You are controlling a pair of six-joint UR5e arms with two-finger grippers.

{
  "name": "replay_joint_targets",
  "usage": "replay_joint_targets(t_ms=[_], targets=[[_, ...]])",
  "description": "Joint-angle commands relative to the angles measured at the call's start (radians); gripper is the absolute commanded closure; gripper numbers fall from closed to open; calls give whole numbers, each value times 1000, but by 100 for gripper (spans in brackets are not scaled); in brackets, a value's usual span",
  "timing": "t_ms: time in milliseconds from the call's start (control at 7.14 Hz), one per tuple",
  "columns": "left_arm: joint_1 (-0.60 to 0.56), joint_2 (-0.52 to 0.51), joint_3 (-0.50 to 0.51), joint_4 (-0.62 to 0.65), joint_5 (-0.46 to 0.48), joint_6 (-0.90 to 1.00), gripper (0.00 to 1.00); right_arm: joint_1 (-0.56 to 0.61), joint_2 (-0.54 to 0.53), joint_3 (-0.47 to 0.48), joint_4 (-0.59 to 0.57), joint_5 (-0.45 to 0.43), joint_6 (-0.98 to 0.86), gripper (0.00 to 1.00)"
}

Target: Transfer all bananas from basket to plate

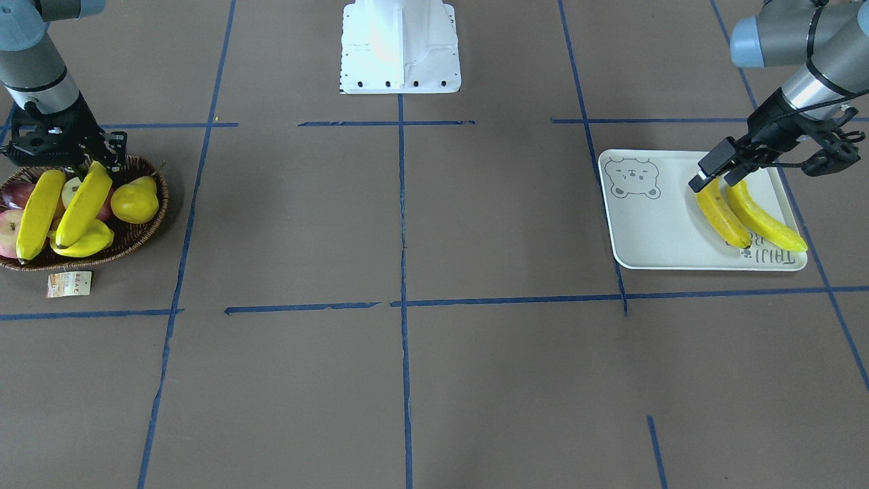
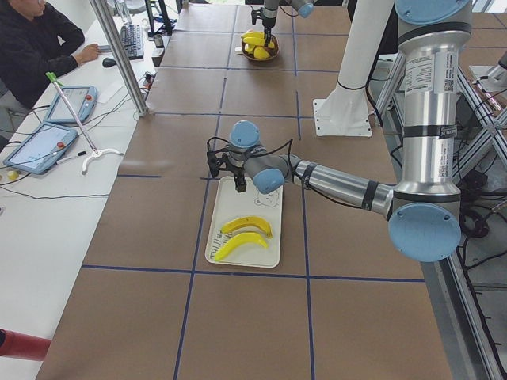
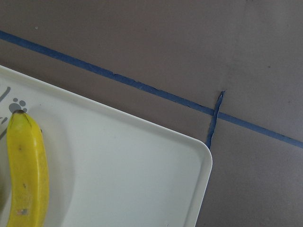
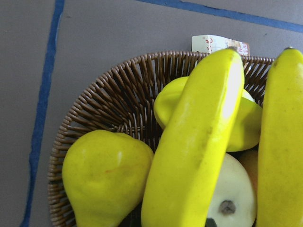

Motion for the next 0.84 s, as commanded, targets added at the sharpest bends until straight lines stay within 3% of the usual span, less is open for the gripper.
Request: replay_joint_targets(t_ms=[0, 280, 420, 700], targets=[[0, -1, 0, 0, 0, 0, 0, 1, 2, -1, 0, 0, 0, 51], [0, -1, 0, 0, 0, 0, 0, 21, 2, 4, 0, 12, -1, 93], [0, -1, 0, 0, 0, 0, 0, 52, 2, 11, 0, 34, -8, 100], [0, -1, -1, 0, 0, 0, 0, 163, 15, 39, 2, 128, -41, 100]])
